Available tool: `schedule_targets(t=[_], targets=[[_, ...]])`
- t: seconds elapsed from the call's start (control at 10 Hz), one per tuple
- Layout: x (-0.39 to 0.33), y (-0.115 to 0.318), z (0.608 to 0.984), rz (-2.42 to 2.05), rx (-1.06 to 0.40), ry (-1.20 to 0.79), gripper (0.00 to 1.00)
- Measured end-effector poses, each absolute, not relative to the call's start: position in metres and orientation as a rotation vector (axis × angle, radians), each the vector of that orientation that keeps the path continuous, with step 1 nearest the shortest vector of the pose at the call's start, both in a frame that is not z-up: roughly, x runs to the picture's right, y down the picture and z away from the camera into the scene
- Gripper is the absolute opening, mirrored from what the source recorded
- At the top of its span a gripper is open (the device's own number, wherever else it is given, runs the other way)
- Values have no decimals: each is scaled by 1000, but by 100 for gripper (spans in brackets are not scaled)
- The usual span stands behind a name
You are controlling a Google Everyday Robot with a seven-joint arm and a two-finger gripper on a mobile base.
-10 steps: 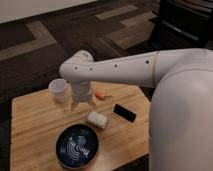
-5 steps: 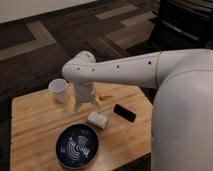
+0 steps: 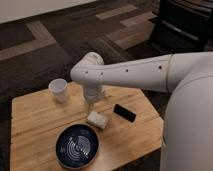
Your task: Place the white sponge in the ceramic bowl
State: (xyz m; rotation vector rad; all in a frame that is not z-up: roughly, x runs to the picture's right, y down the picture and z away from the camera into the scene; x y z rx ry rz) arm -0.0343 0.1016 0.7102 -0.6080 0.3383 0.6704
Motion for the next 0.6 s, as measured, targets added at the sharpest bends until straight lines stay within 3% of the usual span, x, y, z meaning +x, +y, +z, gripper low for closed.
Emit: schedule_targets(t=[0.3, 0.6], targets=[[-23, 105, 704, 324, -655, 324, 65], [-20, 103, 704, 263, -657, 322, 65]])
